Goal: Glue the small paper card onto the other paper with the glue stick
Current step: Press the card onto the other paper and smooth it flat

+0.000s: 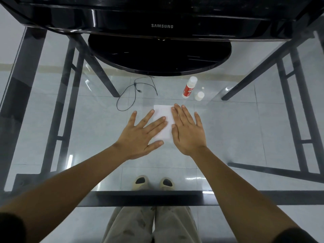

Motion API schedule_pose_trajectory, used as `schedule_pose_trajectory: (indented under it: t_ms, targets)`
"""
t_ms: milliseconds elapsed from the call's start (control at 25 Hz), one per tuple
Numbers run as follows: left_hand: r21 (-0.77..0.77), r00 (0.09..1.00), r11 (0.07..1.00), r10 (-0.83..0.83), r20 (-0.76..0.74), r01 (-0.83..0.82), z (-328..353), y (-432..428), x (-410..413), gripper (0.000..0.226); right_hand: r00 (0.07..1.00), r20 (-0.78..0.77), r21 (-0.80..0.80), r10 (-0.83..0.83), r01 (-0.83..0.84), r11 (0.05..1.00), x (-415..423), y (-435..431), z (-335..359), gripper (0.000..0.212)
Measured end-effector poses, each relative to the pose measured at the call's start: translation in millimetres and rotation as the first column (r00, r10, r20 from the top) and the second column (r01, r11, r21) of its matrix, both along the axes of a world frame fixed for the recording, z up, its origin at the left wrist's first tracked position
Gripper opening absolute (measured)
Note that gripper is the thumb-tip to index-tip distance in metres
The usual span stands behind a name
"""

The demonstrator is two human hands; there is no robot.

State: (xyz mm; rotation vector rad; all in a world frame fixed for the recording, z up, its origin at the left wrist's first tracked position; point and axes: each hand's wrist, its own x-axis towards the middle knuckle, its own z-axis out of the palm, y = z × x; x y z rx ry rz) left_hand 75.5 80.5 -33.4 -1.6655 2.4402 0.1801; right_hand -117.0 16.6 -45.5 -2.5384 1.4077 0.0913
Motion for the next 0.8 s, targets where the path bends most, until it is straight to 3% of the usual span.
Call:
schedule_pose_trajectory:
  t_ms: [200,280,400,600,680,800]
  targets:
    - [0.018,0.951,0.951,-0.308,0.029,0.308,2.9,8.9,20.8,0.064,1.0,0.012,0.007,-0.007,0.007,1.0,0.6,1.2,1.3,0.055]
    - [0.024,0.96,0.96,-0.28,-0.004,0.28,3.1,-6.5,26.8,0.06,1.0,0.014,0.011,-0.01,0.009,1.0,0.3,1.1,1.8,0.055]
    - [0.061,0.997,0.997,-0.037,-0.068,0.041,5.5,-16.9,24.2,0.055,1.0,-0.002,0.007,-0.004,0.004,1.0,-0.2,0.5,1.9,0.055]
    - [0.012,0.947,0.947,-0.319,-0.041,0.32,5.3,13.2,24.1,0.059,1.0,0.005,0.019,-0.008,0.008,1.0,0.4,1.3,1.8,0.055]
    - [0.03,0.965,0.968,-0.246,-0.09,0.25,4.6,6.1,25.9,0.058,1.0,0.009,0.019,-0.015,0.014,1.0,0.5,1.2,2.6,0.055]
    - [0.105,0.989,0.994,0.052,-0.142,-0.037,5.9,-18.0,22.3,0.054,1.0,0.0,0.017,-0.009,0.009,1.0,0.9,1.3,3.4,0.055]
